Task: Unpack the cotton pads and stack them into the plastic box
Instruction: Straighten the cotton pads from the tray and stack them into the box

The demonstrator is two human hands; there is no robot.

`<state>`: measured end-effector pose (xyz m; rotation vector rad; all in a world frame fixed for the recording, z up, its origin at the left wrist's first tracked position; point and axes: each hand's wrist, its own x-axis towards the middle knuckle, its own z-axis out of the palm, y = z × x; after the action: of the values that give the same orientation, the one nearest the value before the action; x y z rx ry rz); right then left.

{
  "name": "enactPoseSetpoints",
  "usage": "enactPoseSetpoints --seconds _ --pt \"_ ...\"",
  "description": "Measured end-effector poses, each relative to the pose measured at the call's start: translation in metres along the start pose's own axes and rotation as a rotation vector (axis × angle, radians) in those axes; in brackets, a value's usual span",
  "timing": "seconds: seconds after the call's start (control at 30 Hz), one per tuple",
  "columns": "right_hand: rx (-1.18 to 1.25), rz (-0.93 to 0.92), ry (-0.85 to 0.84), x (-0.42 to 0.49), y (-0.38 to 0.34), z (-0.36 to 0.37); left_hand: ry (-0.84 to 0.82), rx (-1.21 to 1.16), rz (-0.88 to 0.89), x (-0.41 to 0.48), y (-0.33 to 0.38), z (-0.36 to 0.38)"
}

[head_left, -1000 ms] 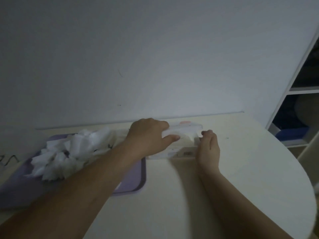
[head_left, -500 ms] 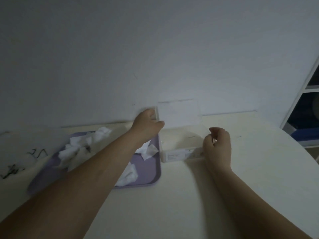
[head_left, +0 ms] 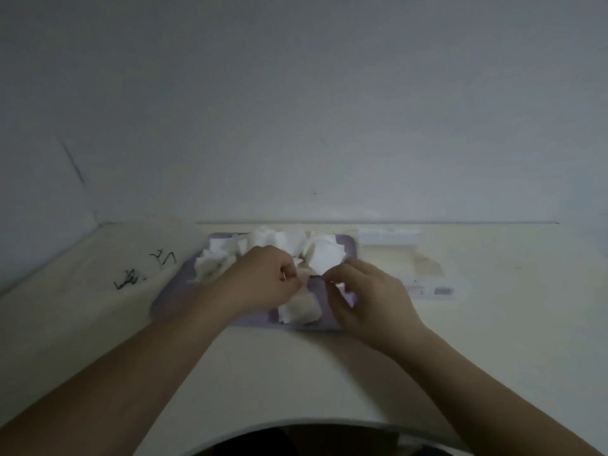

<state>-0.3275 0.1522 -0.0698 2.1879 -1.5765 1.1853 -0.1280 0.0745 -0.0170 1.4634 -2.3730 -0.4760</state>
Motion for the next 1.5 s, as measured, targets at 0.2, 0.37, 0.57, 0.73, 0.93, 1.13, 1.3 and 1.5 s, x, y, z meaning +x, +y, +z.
enactPoseSetpoints --seconds 0.2,0.37,0.57,0.73,0.93,1.13,1.3,1.5 --pt "0.189 0.415 -0.504 0.021 0.000 0.038 0.025 0.037 -0.044 -0.019 -0.029 0.031" --pt "0.263 0.477 -0.556 0.033 0.017 0.038 -0.016 -0.216 -0.051 -0.012 -0.029 0.051" --pt "0.470 0.480 -0.470 0.024 0.024 0.036 -0.046 -0.521 -0.060 -0.012 -0.030 0.054" --pt "0.795 0.519 -0.308 0.025 0.028 0.039 -0.011 -0.758 -0.016 0.010 -0.020 0.051" --pt "1.208 0.765 -0.041 0.019 0.027 0.044 -0.050 -1.328 -0.112 0.022 -0.017 0.068" --pt "1.298 0.804 -0.032 0.025 0.019 0.047 -0.028 -1.395 -0.100 0.019 -0.021 0.070" --pt "1.266 0.743 -0.040 0.021 0.019 0.047 0.020 -1.324 -0.140 0.018 -0.017 0.072" --pt "1.224 0.762 -0.065 0.022 0.022 0.038 0.088 -1.377 -0.220 0.020 -0.018 0.071"
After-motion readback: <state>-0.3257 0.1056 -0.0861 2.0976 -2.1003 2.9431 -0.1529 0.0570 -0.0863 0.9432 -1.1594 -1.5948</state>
